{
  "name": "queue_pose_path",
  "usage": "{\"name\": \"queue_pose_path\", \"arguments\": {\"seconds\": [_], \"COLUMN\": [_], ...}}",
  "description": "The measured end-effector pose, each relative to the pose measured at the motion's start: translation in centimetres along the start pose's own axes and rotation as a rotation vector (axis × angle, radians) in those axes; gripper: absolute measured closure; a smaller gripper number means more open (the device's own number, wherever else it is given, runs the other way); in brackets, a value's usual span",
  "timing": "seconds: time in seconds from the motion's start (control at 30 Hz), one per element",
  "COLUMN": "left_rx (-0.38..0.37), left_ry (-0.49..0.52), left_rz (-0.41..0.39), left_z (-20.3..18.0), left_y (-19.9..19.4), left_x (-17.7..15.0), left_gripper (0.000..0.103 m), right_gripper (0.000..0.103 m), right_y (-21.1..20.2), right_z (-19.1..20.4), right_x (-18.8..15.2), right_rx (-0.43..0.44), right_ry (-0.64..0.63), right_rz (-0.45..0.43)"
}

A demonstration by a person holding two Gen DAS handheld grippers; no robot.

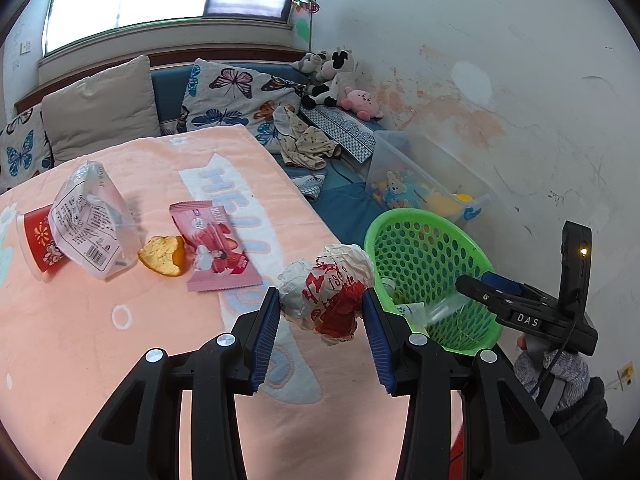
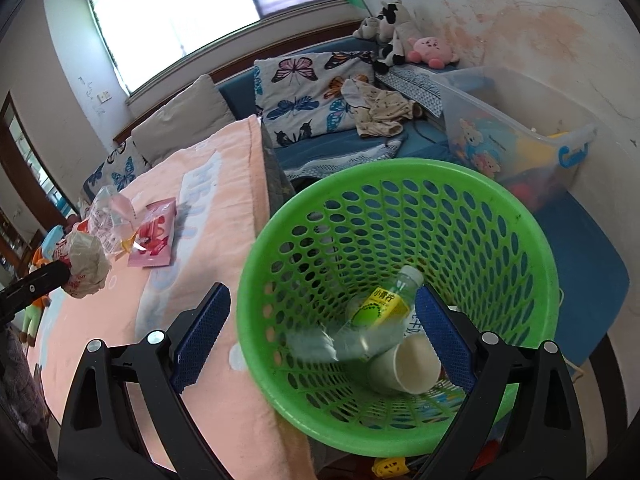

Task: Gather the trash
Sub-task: 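Carry the bag and clear lid over the green basket and open both grippers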

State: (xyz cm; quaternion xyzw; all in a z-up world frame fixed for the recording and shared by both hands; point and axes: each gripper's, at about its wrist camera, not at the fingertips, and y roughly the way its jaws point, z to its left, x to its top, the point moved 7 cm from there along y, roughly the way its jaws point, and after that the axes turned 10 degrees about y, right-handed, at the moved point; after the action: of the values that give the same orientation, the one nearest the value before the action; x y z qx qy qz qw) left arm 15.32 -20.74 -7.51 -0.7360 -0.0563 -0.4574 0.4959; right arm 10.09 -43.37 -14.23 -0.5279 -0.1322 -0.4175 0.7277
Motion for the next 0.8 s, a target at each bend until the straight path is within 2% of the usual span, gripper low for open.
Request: {"name": "queue_pose_path", "arguments": {"seconds": [0.27,0.8], "left_rx": [-0.008,-0.017], "left_ry": [0.006,0.008], "left_rz": [0.008,0.042], "left_z": [-0.4,-1.0], "left_y": [0.4,2.3], "left_x": [0.0,-0.2], "left_gripper": [0.062,0.062], "right_gripper": [0.010,0.010], "right_y": [-0.2,-1.6], "right_z": [-0.1,1.3], "right_x": [0.1,1.0], "right_rx": [0.001,0.003], "right_ry": [0.009,-0.052], "right_rz": [-0.002,-0.031]}}
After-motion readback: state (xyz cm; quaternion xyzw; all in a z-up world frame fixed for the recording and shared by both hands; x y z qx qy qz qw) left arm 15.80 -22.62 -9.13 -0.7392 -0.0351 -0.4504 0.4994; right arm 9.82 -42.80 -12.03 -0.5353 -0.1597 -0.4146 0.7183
